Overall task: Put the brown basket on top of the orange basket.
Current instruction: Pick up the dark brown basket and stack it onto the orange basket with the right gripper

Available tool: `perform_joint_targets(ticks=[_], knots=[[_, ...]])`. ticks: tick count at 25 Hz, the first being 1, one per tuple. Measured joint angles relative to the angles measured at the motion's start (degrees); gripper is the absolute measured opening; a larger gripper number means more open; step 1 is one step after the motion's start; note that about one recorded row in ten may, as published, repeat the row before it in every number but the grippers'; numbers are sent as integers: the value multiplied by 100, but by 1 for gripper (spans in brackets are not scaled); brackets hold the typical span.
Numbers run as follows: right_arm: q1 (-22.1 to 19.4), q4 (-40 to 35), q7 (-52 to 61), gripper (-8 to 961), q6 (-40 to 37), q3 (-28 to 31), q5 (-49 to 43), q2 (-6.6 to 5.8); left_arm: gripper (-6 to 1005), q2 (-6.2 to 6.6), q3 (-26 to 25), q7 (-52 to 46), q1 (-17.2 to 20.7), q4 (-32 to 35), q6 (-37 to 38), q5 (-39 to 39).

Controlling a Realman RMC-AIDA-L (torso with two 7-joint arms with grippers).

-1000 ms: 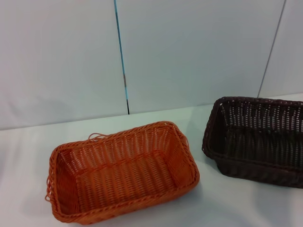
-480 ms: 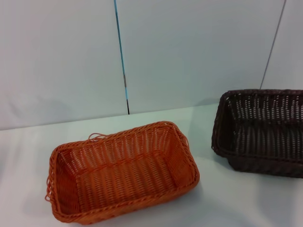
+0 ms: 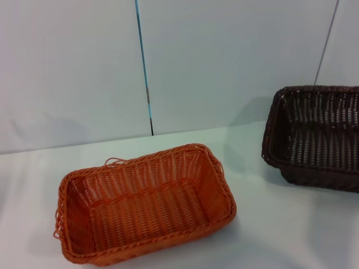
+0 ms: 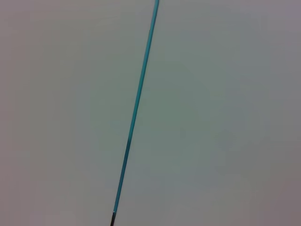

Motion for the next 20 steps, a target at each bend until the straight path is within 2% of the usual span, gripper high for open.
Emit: perform_joint_targets(ticks=[8, 16, 20], knots=[[49, 578, -4, 145, 302, 265, 72, -19, 888, 0, 0, 0, -2, 4, -23, 0], [186, 913, 61, 145, 618, 321, 366, -206, 888, -7, 12, -11, 5, -6, -45, 0], [334, 933, 69, 145, 733, 324, 392, -232, 888, -8, 43, -20, 15, -15, -52, 11]])
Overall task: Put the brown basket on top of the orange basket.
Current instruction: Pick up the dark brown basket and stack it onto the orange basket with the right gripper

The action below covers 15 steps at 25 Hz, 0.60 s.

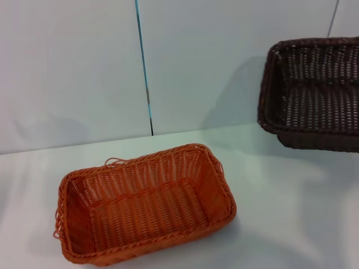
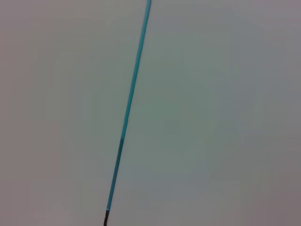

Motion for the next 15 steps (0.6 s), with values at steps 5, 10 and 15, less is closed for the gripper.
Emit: perform_joint_targets(ticks=[5, 10, 15], knots=[[284, 22, 4, 145, 117, -37, 12, -4, 888, -12, 9, -13, 9, -4, -15, 10], [580, -1, 9, 145, 221, -196, 20, 6, 888, -26, 25, -15, 10, -7, -26, 28], [829, -41, 56, 145, 274, -483, 22, 25, 888, -29, 27, -15, 9, -7, -71, 32]])
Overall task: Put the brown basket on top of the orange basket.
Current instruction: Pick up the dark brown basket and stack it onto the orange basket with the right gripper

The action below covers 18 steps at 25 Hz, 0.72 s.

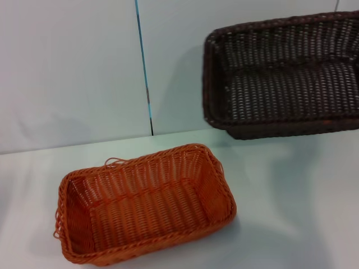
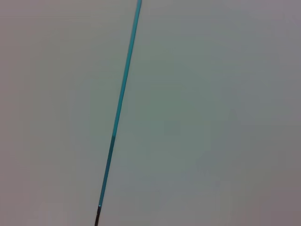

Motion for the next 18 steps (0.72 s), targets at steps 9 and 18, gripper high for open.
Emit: perform_joint_targets(ticks=[9, 18], knots=[[361, -172, 29, 145, 77, -499, -16, 79, 888, -16, 0, 1, 0, 0, -1, 6], [610, -493, 29, 145, 206, -846, -34, 195, 888, 9, -1, 1, 5, -6, -9, 11]])
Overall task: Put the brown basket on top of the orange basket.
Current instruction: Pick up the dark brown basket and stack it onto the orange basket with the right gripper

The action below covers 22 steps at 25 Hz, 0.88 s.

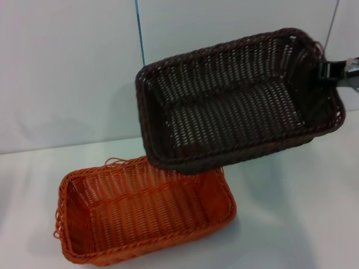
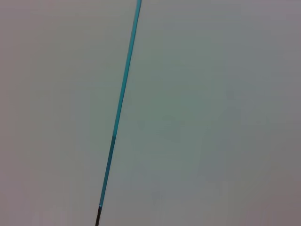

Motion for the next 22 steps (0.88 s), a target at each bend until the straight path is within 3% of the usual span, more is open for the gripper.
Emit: perform_joint_targets(ticks=[12, 22], knots=[[456, -620, 0, 144, 241, -149, 197, 21, 888, -2, 0, 13, 55, -3, 0, 0], [482, -1077, 1, 144, 124, -320, 439, 80, 888, 25, 8, 5, 101, -52, -69, 42]])
